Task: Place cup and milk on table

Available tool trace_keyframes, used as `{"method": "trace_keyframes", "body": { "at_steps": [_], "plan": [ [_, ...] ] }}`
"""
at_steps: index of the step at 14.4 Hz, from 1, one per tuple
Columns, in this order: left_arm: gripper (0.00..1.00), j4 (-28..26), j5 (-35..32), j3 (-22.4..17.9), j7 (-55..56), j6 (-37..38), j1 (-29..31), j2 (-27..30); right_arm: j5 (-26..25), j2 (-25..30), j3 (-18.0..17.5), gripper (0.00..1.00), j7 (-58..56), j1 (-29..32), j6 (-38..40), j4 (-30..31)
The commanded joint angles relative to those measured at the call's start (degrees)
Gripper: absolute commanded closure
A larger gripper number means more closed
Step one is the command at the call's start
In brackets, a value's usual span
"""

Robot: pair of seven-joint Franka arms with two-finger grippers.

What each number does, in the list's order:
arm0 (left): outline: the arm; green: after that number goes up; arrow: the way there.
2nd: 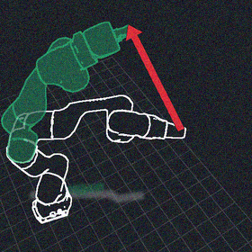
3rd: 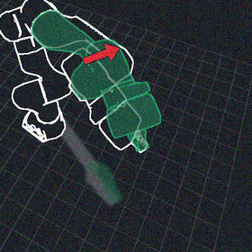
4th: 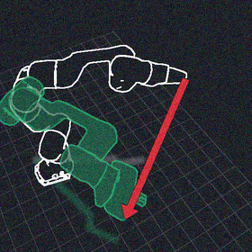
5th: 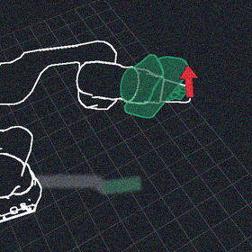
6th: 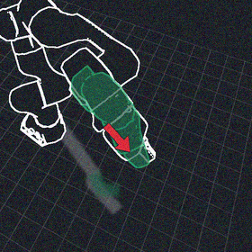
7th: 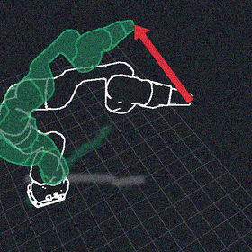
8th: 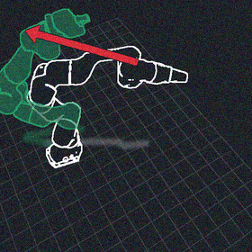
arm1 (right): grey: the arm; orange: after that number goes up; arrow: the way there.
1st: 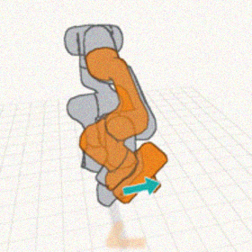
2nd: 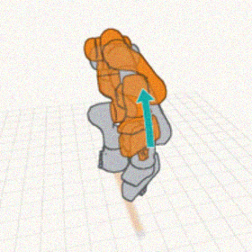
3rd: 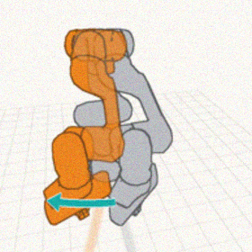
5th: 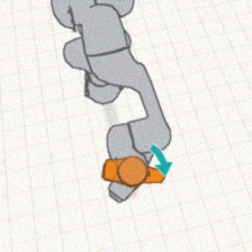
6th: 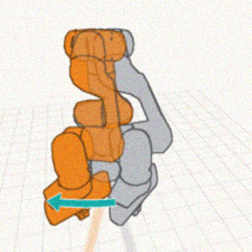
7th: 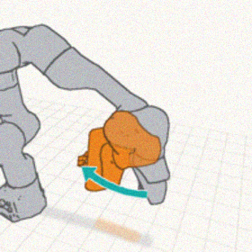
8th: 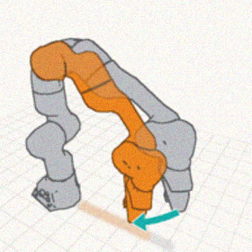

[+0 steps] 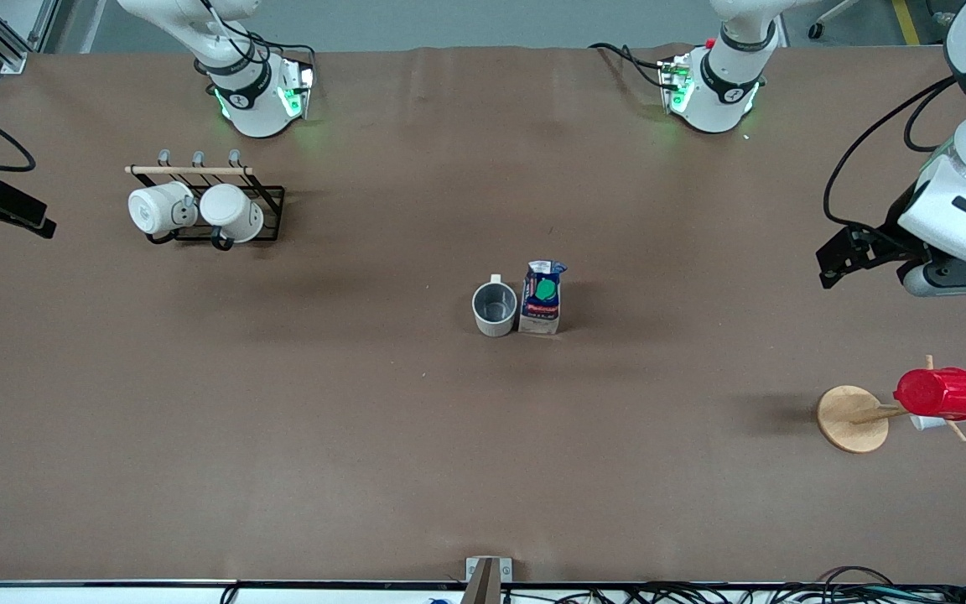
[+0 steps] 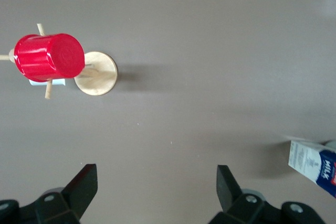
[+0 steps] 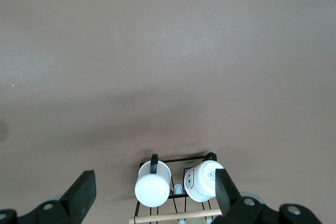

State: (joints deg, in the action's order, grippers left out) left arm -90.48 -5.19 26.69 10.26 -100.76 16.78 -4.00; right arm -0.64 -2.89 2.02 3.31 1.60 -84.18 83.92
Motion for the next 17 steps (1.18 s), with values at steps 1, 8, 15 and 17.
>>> {"method": "trace_keyframes", "body": {
  "at_steps": [1, 8, 15, 17],
  "plan": [
    [0.0, -1.36, 1.68, 0.03, -3.31, 1.71, 0.97, 3.03, 0.37, 1.92, 0.09, 0.0, -0.14, 0.07, -0.2, 2.13],
    [0.0, -2.15, 3.43, -5.9, -3.84, 3.21, -6.54, 4.79, 0.37, 1.92, 0.18, 0.0, -0.14, -0.01, 0.06, 2.13],
    [0.0, -7.25, 3.7, -20.98, -7.62, 3.91, -19.42, 9.01, 0.46, 1.92, 0.18, 0.0, -0.14, 0.07, 0.06, 2.13],
    [0.0, -6.11, 3.78, -20.98, -9.46, 3.91, -18.46, 8.66, 0.46, 1.92, 0.18, 0.0, -0.23, 0.07, 0.06, 2.13]
  ]
}}
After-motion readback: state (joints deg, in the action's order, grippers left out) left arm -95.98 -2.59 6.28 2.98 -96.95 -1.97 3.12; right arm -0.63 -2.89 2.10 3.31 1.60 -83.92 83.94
